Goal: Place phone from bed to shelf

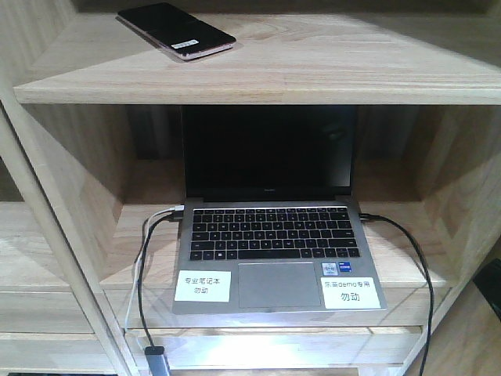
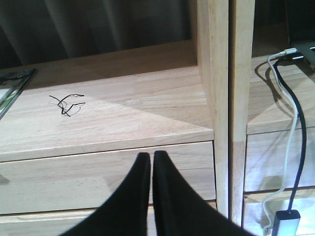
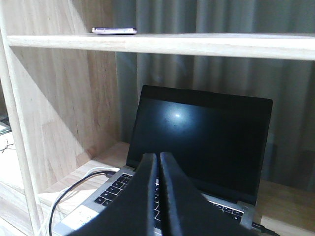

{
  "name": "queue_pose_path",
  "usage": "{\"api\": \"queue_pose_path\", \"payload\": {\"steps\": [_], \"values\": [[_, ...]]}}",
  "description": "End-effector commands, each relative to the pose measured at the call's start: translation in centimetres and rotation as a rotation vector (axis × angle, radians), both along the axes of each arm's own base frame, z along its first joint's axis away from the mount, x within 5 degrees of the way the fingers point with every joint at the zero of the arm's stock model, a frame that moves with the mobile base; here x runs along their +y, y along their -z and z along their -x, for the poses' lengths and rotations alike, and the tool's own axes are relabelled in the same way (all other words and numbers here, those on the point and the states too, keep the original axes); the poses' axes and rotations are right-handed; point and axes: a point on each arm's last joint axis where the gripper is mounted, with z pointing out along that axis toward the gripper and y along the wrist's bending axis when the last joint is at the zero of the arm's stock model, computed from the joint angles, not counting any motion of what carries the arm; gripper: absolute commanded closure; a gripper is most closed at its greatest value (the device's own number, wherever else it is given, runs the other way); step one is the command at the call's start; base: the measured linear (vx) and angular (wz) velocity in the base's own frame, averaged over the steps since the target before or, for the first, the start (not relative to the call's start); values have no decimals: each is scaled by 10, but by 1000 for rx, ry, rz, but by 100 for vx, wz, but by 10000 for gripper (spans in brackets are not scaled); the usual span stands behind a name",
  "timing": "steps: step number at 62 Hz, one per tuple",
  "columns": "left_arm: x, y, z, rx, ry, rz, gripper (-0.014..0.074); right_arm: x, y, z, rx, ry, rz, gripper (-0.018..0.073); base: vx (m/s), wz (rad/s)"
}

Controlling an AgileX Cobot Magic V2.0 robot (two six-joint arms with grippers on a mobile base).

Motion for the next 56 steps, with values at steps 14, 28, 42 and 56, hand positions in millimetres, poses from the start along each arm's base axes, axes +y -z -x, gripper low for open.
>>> {"api": "queue_pose_path", "payload": {"steps": [14, 28, 42, 56], "values": [[-1, -5, -2, -76, 8, -2, 595, -4, -12, -1, -49, 46, -33, 564, 0, 0], [-1, -5, -2, -76, 8, -2, 595, -4, -13, -1, -36, 43, -82, 564, 0, 0], [-1, -5, -2, -76, 8, -2, 595, -7, -10, -3, -55, 84, 27, 564, 0, 0], [-1, -5, -2, -76, 8, -2, 595, -13, -7, -5, 1, 156, -3, 564, 0, 0]]}}
